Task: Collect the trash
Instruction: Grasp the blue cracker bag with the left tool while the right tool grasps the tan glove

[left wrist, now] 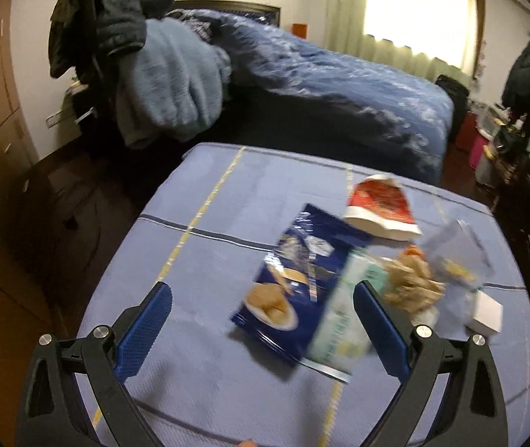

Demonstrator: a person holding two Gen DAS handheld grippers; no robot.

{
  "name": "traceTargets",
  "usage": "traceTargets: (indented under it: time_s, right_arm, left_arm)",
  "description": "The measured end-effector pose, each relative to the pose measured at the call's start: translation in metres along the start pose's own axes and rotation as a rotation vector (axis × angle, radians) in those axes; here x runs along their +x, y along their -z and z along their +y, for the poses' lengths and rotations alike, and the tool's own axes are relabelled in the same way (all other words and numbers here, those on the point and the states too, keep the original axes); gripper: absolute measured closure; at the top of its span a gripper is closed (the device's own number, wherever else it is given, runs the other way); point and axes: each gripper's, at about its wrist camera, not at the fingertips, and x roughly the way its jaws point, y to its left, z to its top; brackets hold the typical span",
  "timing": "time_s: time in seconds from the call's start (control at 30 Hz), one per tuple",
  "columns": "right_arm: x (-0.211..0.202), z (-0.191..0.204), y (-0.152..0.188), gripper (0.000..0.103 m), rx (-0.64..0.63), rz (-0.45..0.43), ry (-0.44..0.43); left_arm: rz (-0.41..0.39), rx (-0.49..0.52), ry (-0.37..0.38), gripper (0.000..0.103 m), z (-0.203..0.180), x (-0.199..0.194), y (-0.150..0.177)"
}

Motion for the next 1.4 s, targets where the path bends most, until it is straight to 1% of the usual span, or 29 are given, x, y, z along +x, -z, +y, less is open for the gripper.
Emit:
traceTargets:
  time_s: [0.17, 0.3, 0.33, 0.37, 0.4, 0.43, 0.47, 0.53, 0.57, 0.6, 0.63, 0.67, 0.7, 0.73, 0.83, 0.9, 1.03, 1.13, 1.2, 1.33, 1.4]
  right_arm:
    - [0.006, 0.004, -0.002, 0.011, -0.01, 0.011, -0.014]
    - [0.009, 0.005, -0.004, 0.011, -0.015, 0.016, -0.018]
    - [0.01, 0.004, -0.005, 0.011, -0.015, 0.018, -0.02]
    - [0.01, 0.005, -0.006, 0.011, -0.013, 0.017, -0.021]
    - [0.011, 0.005, -0.006, 0.011, -0.011, 0.016, -0.023]
    - [0.011, 0.005, -0.006, 0.011, -0.01, 0.016, -0.024]
    - [0.011, 0.004, -0.007, 0.011, -0.008, 0.016, -0.025]
    - [0.012, 0.004, -0.008, 0.012, -0.006, 0.015, -0.027]
    - [0.012, 0.003, -0.009, 0.011, -0.006, 0.014, -0.028]
    - [0.012, 0.004, -0.009, 0.012, -0.006, 0.013, -0.028]
    - [0.013, 0.004, -0.01, 0.012, -0.006, 0.012, -0.028]
    - [0.014, 0.004, -0.01, 0.012, -0.006, 0.012, -0.028]
    - [0.015, 0.005, -0.01, 0.012, -0.005, 0.013, -0.029]
    - [0.016, 0.005, -0.011, 0.012, -0.004, 0.014, -0.033]
    - [0.022, 0.008, -0.014, 0.012, -0.002, 0.014, -0.049]
    - [0.028, 0.013, -0.02, 0.012, -0.005, 0.013, -0.063]
    - [0.041, 0.031, -0.034, 0.012, -0.019, -0.007, -0.114]
    - [0.059, 0.053, -0.048, 0.012, -0.045, -0.022, -0.139]
    - [0.075, 0.071, -0.058, 0.015, -0.07, -0.032, -0.15]
    - [0.114, 0.097, -0.072, 0.016, -0.091, -0.011, -0.136]
    - [0.13, 0.103, -0.075, 0.021, -0.081, 0.011, -0.132]
  left_arm:
    - [0.037, 0.02, -0.031, 0.006, 0.003, 0.027, -0.002]
    - [0.066, 0.042, -0.006, 0.006, -0.004, 0.043, -0.004]
    - [0.07, 0.053, -0.001, 0.007, -0.008, 0.046, -0.006]
    - [0.071, 0.061, 0.004, 0.011, -0.011, 0.048, -0.006]
    - [0.073, 0.071, 0.007, 0.017, -0.014, 0.05, -0.007]
    - [0.078, 0.08, 0.009, 0.027, -0.017, 0.053, -0.007]
    - [0.084, 0.084, 0.018, 0.033, -0.019, 0.054, -0.008]
    - [0.099, 0.079, 0.033, 0.053, -0.022, 0.058, -0.009]
    - [0.102, 0.077, 0.036, 0.056, -0.022, 0.06, -0.009]
    - [0.102, 0.075, 0.04, 0.066, -0.023, 0.06, -0.009]
    - [0.102, 0.075, 0.041, 0.079, -0.023, 0.061, -0.009]
    - [0.099, 0.079, 0.04, 0.085, -0.024, 0.06, -0.009]
    - [0.097, 0.08, 0.042, 0.088, -0.024, 0.06, -0.009]
    - [0.09, 0.077, 0.048, 0.093, -0.023, 0.058, -0.009]
    - [0.049, 0.063, 0.03, 0.094, -0.018, 0.049, -0.01]
    - [0.007, 0.042, 0.018, 0.094, -0.011, 0.037, -0.012]
    - [-0.027, -0.003, 0.016, 0.094, 0.006, 0.02, -0.016]
    - [-0.034, -0.019, 0.008, 0.094, 0.018, 0.01, -0.016]
    - [-0.034, -0.032, 0.006, 0.094, 0.027, 0.004, -0.015]
    - [-0.028, -0.037, 0.001, 0.094, 0.037, -0.003, -0.011]
    - [-0.032, -0.033, -0.001, 0.094, 0.04, -0.006, -0.01]
